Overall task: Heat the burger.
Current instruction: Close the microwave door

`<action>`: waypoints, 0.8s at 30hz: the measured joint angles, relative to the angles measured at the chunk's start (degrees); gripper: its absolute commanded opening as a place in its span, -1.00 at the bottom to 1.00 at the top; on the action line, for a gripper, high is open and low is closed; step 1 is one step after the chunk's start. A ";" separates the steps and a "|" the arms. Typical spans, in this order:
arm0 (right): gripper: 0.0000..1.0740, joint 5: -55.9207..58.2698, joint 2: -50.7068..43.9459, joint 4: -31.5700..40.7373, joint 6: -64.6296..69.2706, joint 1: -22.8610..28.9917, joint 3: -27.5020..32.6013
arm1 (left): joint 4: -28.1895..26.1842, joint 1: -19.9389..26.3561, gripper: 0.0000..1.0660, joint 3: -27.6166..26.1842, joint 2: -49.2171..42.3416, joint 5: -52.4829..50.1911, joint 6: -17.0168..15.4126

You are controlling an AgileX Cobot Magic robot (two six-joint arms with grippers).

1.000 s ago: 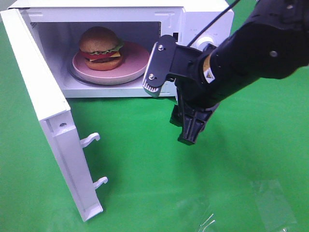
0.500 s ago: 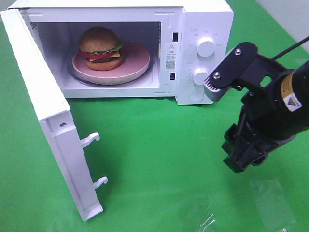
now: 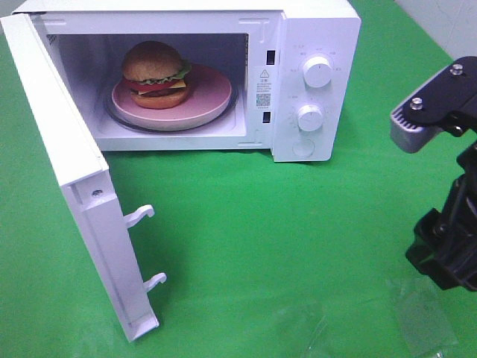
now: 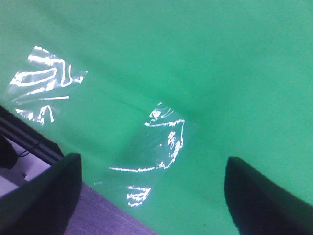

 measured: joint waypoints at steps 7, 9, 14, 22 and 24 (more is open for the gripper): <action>0.42 5.61 -7.91 1.38 0.00 0.00 0.00 | 0.00 0.00 0.88 0.00 0.00 0.00 0.00; 0.42 6.99 -10.26 1.43 0.00 -0.11 0.00 | 0.00 0.00 0.88 0.00 0.00 0.00 0.00; 0.42 9.00 -15.18 3.09 0.00 -5.90 0.40 | 0.00 0.00 0.88 0.00 0.00 0.00 0.00; 0.42 9.00 -24.24 4.07 -1.89 -17.70 4.87 | 0.00 0.00 0.88 0.00 0.00 0.00 0.00; 0.42 9.05 -27.73 4.70 -2.06 -19.94 6.07 | 0.00 0.00 0.88 0.00 0.00 0.00 0.00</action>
